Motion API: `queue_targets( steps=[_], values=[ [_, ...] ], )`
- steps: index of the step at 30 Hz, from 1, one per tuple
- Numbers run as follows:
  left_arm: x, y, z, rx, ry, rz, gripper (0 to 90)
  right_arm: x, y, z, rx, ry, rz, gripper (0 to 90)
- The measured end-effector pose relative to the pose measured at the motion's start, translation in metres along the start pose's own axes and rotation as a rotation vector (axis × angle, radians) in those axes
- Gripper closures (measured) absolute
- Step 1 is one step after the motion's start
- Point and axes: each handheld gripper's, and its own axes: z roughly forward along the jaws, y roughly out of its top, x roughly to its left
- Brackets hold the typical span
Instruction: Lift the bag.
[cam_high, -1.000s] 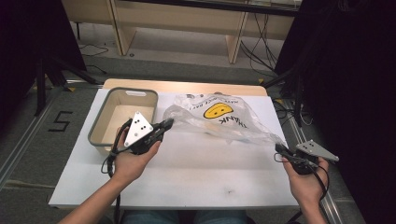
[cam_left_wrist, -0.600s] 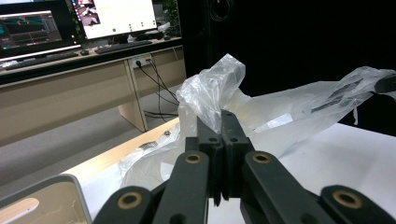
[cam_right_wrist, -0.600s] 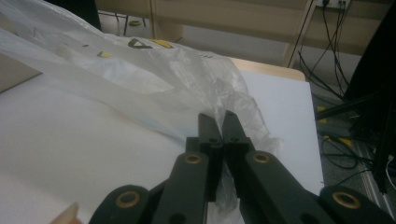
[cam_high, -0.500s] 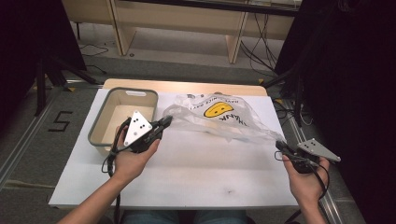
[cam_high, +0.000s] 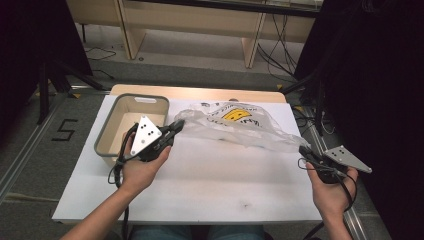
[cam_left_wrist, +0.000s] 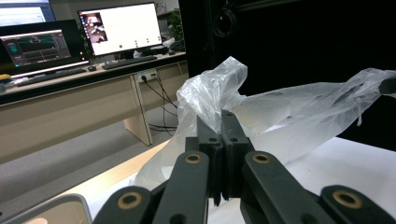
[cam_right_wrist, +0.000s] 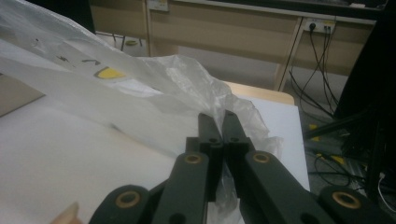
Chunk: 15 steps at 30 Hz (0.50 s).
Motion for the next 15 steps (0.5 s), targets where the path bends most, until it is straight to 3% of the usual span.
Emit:
queue_targets(
  steps=[15],
  values=[
    [0.003,0.012,-0.001,-0.036,0.013,-0.005,89.2,0.0,0.016,-0.003,-0.054,-0.012,-0.002,90.0]
  ],
)
